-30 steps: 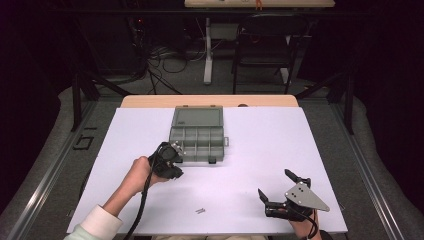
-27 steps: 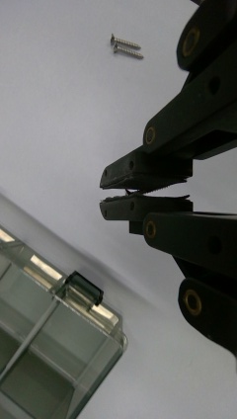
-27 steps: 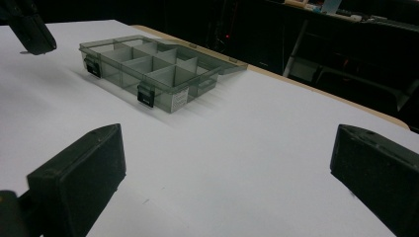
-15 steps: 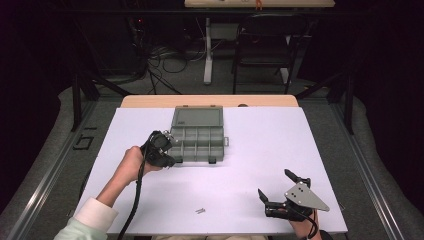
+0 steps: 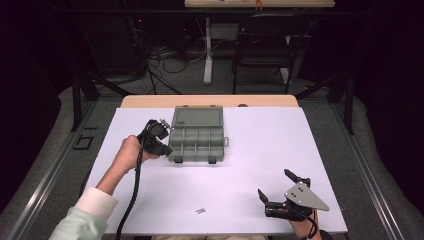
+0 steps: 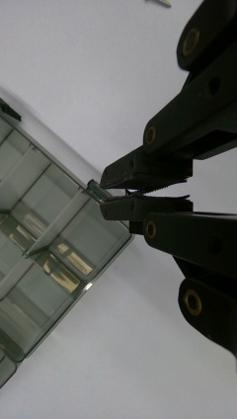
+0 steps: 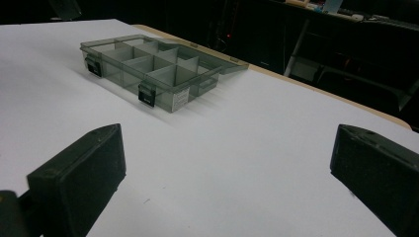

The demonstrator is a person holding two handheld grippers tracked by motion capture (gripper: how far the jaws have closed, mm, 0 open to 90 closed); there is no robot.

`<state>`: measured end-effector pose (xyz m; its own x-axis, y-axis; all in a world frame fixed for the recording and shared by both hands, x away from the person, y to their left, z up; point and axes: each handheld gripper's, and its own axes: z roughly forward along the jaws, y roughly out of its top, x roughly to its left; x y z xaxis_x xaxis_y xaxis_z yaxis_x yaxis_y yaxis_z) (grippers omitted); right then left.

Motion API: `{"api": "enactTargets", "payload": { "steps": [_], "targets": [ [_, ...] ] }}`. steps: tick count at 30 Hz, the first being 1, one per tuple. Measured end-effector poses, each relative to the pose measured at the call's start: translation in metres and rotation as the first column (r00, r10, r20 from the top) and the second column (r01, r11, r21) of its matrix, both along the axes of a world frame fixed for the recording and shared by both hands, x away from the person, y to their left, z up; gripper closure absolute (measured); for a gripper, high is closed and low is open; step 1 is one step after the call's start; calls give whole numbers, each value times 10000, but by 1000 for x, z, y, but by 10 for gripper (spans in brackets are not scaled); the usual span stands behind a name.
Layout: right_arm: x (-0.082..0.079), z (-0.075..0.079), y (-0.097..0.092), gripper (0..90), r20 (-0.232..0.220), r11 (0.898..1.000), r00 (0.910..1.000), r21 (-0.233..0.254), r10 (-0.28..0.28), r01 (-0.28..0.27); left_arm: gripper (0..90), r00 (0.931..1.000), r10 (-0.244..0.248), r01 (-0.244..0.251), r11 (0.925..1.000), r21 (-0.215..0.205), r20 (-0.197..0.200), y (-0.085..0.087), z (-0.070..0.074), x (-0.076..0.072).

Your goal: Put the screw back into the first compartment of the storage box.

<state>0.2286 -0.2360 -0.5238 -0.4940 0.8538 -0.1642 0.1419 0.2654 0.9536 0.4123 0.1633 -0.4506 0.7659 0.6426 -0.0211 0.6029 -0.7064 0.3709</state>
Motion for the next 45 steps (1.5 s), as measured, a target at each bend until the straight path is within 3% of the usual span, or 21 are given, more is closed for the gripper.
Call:
{"api": "enactTargets", "payload": {
  "steps": [21, 36, 45],
  "targets": [
    [0, 0, 0, 0, -26, 10000, 10000, 6, 31, -31, 841, 9997, 137, -143, 9994, 320, 195, -12, 12, 40],
    [0, 0, 0, 0, -72, 9999, 9999, -40, 140, -140, 840, 9990, 400, -410, 9974, 585, 190, -20, -1, 73],
    [0, 0, 0, 0, -127, 9999, 9998, -72, 136, -137, 840, 9971, 723, -735, 9961, 488, 254, -17, -17, 89]
  ]
}}
